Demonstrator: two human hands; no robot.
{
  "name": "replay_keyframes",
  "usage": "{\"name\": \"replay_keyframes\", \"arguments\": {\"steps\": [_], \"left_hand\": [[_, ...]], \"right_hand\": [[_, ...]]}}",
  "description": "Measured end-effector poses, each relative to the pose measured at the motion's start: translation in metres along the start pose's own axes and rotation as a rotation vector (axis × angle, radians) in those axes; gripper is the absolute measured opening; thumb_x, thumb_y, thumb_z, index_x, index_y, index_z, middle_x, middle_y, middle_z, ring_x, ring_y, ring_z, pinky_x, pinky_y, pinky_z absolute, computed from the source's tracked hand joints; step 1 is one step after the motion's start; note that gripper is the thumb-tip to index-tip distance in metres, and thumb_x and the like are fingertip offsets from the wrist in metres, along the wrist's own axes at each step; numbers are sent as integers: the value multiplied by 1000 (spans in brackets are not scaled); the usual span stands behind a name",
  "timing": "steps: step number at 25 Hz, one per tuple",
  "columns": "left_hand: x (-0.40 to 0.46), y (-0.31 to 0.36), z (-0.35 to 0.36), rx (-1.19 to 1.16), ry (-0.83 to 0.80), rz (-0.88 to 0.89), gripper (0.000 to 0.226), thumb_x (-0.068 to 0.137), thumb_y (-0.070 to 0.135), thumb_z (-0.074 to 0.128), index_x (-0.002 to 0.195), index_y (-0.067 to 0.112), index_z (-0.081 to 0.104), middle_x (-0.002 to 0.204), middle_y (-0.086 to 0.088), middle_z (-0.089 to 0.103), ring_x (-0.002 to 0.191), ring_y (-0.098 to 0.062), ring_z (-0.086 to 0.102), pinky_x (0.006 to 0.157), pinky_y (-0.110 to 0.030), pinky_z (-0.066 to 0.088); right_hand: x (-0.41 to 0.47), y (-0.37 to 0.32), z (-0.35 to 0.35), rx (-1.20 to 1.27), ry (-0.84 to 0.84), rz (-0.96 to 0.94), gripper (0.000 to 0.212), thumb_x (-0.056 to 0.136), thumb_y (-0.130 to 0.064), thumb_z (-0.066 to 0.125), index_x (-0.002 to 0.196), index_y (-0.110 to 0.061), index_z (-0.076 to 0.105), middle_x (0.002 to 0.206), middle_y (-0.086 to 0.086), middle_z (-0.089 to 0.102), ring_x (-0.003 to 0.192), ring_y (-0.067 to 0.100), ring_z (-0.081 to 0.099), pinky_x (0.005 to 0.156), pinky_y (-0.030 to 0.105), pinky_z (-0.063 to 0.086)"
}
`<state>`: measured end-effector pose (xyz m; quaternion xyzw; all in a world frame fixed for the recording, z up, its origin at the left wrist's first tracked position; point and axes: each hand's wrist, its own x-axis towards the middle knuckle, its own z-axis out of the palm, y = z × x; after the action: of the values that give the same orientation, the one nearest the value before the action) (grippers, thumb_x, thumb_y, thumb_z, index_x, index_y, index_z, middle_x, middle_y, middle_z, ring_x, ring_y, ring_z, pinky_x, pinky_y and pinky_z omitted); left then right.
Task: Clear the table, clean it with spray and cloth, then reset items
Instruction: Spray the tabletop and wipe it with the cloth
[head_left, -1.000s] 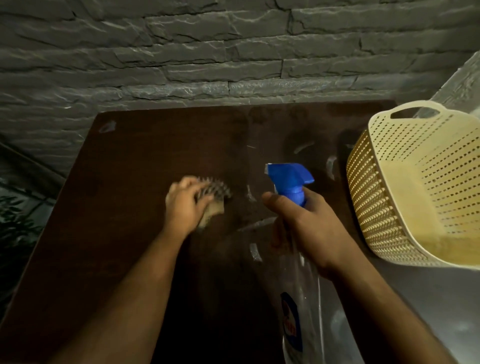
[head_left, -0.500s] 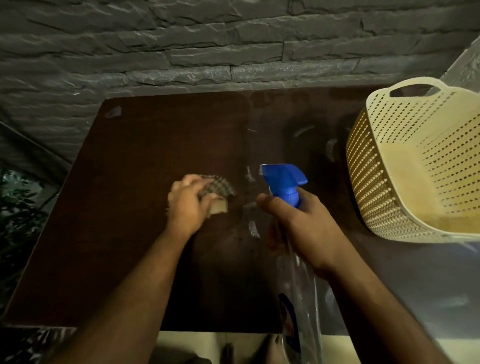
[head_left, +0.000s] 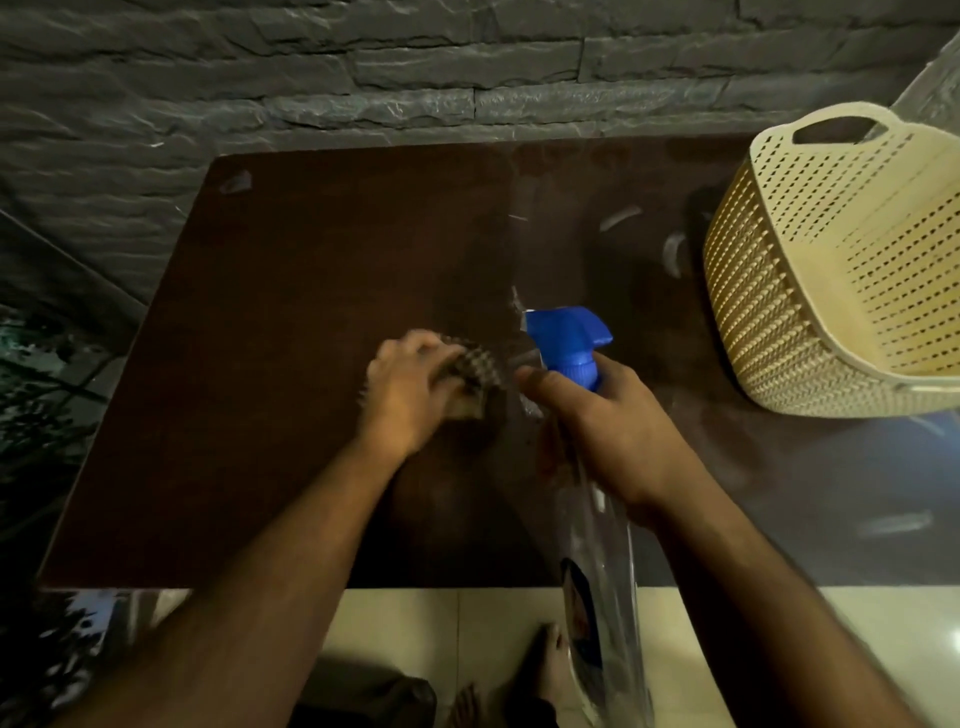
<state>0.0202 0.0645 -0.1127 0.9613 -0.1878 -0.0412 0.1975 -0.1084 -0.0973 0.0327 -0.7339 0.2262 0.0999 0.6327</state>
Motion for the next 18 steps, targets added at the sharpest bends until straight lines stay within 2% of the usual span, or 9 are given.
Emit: {"name": "replay_keyframes", "arguments": {"steps": [2,4,5,8,10,14,18], "left_hand": [[-59,5,2,-40,-99,241,38,86,30,58,124,31,59,127,6,50,109,-19,44,90,-37,38],[-101,-20,-10,-111,-107,325,37,83,35,54,119,32,63,120,8,55,104,-16,45,85,-35,40],[-97,-34,-15,-105,-90,293,36,83,36,55,117,30,65,118,7,57,103,-18,47,84,-35,41],[-38,-56,-23,-40,35,7,33,87,29,65,120,23,65,119,-1,56,106,-27,50,92,-38,40],[-8,-53,-23,-62,71,-91,37,88,31,65,124,24,62,122,-1,54,112,-26,47,97,-36,38],[0,-53,-19,-102,76,-105,40,89,33,64,128,24,60,125,-1,53,116,-25,45,99,-37,38],[-2,-49,-20,-106,105,-104,41,89,34,64,129,24,59,125,0,52,117,-24,43,99,-35,35]], "right_hand": [[-9,0,8,-37,15,-27,20,88,-40,62,86,-21,57,63,-1,63,51,11,59,52,24,47],[-21,1,10,-58,40,-19,24,88,-42,61,88,-18,57,67,4,65,52,13,58,51,23,47],[-25,3,9,-50,46,-6,26,88,-42,61,90,-17,57,67,7,64,51,14,58,50,23,48],[-43,10,10,23,67,40,28,88,-38,64,95,-11,56,65,12,62,51,21,59,51,29,52],[-54,18,14,32,58,71,25,88,-36,63,96,-13,56,62,10,62,50,22,59,51,29,52],[-73,39,25,11,-86,199,21,88,-35,62,102,-20,54,59,5,63,50,18,60,53,29,52],[-83,56,31,-83,-118,218,25,88,-39,63,101,-21,54,61,6,66,51,18,61,55,28,52]]}}
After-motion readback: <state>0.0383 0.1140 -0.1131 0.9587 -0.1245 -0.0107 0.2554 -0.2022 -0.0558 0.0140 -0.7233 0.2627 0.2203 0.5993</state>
